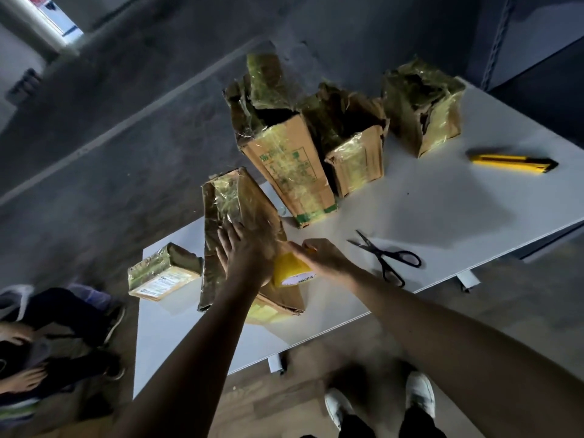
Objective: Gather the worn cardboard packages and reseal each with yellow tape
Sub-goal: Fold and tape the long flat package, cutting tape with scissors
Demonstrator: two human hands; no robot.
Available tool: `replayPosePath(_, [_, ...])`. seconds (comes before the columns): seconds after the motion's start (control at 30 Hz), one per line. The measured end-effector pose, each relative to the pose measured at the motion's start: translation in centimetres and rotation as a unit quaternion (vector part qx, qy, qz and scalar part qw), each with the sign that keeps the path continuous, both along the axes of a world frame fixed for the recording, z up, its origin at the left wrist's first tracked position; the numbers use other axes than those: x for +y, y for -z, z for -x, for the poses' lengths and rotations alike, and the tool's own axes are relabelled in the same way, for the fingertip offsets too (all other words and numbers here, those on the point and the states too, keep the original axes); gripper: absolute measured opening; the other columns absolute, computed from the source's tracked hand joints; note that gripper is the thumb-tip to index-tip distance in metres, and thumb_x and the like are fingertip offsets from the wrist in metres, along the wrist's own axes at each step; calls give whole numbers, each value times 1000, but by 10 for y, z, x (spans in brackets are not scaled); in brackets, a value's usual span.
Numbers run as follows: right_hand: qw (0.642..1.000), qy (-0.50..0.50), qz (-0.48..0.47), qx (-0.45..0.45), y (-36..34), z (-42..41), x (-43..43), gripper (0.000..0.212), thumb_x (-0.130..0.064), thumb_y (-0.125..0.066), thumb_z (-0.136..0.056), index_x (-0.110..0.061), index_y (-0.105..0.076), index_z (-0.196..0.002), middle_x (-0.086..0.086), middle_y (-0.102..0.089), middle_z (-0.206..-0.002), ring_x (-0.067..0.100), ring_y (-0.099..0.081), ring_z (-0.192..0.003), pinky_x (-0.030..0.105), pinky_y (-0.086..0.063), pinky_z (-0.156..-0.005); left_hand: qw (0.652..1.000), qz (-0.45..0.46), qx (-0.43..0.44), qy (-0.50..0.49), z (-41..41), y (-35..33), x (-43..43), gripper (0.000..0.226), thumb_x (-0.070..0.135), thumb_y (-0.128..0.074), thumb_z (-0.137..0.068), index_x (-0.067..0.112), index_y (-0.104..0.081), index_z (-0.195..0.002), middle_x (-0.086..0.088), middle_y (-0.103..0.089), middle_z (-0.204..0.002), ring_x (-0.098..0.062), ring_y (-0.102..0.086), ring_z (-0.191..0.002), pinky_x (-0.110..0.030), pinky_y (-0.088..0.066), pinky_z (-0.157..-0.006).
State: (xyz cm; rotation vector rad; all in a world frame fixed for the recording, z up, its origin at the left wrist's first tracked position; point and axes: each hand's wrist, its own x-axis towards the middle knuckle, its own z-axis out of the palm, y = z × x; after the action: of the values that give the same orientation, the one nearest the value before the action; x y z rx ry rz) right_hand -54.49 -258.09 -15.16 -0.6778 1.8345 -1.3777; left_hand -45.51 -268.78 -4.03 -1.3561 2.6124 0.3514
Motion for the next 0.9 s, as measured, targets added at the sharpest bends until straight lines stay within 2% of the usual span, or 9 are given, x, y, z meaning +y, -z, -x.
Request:
replayPosePath(0.17, [999,-30,7,27,-2,-4,-16,47,-65,-59,-87,-22,-55,-68,2,-58,-66,18,-58,-61,33,-47,-60,1000,17,11,-14,2,9,0,98,29,-59,-95,2,15,-154,-13,18,-163,-31,22,-149,-44,15,-118])
replayPosePath(0.27, [994,-40,-28,100,0,-5,-26,63,-72,-59,-80,-14,-70,-103,9,-72,-93,23,-70,-78,36,-60,-71,999,10,43,-17,3,15,0,98,22,-62,-94,1,12,-154,-14,15,-164,-31,21,-149,-44,13,-119])
replayPosePath(0.33, [993,-42,-38,104,-1,-5,-28,70,-73,-58,-80,-11,-68,-110,10,-72,-98,25,-69,-82,36,-60,-74,998,7,60,-18,3,17,0,91,13,-58,-94,0,10,-154,-15,14,-164,-31,21,-149,-45,12,-119])
replayPosePath(0.53, [991,-28,-65,115,-3,2,-20,50,-78,-46,-84,-31,-47,-68,-3,-58,-75,22,-60,-77,30,-44,-70,999,6,33,-8,4,10,5,80,-2,-43,-94,-2,12,-153,-16,18,-163,-32,24,-148,-46,9,-120])
replayPosePath(0.63, [985,-45,-95,137,-8,2,-16,56,-81,-36,-85,-28,-44,-70,2,-58,-75,23,-61,-78,33,-47,-72,986,131,0,100,-4,10,2,77,13,-40,-102,5,17,-153,-19,22,-161,-32,31,-143,-45,16,-115])
replayPosePath(0.7, [988,-39,-79,124,-8,1,-13,52,-73,-41,-90,-23,-43,-74,2,-55,-74,23,-59,-75,33,-46,-70,946,186,-20,263,-4,8,-1,67,10,-38,-101,9,-1,-157,-17,6,-164,-33,18,-149,-45,10,-119])
replayPosePath(0.77, [991,-30,-61,112,-7,2,-6,42,-59,-48,-96,-19,-45,-82,-2,-52,-75,20,-55,-76,31,-40,-65,917,142,-45,369,2,6,-2,53,9,-40,-100,10,-29,-153,-12,-25,-161,-29,-16,-150,-41,-19,-122])
replayPosePath(0.83, [990,-10,-54,127,-6,4,4,36,-47,-50,-100,-11,-53,-98,3,-62,-87,24,-61,-83,32,-41,-65,918,86,-59,382,11,2,2,40,27,-42,-104,13,-46,-141,-8,-50,-145,-27,-46,-133,-40,-42,-105])
replayPosePath(0.9, [987,20,-81,138,-7,10,14,34,-41,-50,-101,-8,-56,-108,12,-69,-102,30,-66,-93,31,-43,-67,916,35,-95,387,19,2,3,50,47,-45,-101,15,-49,-139,-8,-56,-138,-26,-53,-124,-39,-48,-98])
